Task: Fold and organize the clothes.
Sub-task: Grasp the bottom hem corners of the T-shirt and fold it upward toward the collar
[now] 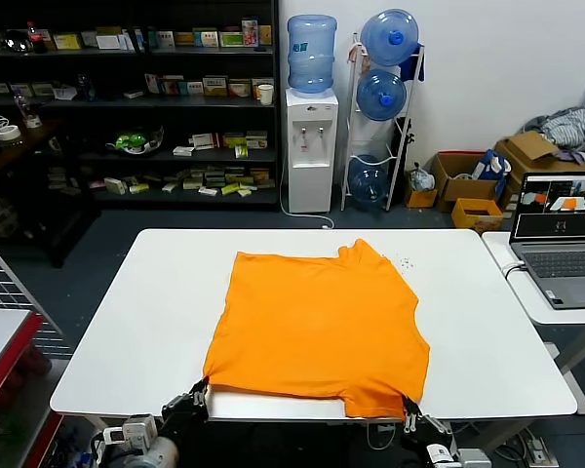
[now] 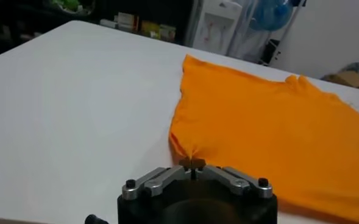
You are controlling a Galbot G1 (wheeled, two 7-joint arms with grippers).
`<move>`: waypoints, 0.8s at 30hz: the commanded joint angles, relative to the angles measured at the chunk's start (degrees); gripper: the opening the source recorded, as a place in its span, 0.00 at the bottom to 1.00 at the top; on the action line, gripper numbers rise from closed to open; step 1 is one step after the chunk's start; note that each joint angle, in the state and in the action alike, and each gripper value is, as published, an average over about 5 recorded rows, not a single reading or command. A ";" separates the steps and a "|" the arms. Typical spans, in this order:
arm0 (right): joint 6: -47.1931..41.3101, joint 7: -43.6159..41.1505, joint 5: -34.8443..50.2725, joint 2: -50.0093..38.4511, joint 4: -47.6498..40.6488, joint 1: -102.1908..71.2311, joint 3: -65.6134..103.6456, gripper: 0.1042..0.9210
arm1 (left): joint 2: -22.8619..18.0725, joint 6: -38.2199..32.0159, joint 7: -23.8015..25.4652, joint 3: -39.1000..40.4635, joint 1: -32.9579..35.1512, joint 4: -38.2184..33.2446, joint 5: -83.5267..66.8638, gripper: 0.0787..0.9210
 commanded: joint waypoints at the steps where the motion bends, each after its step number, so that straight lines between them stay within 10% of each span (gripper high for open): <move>1: -0.75 1.92 4.55 -1.83 -5.29 13.52 -1.18 0.02 | 0.96 -0.57 0.27 0.69 -7.77 2.37 -2.35 0.02; 24: -5.22 5.08 11.01 -2.87 -23.41 38.56 -14.93 0.04 | -4.18 -1.01 -0.87 10.81 -31.43 24.19 -0.83 0.02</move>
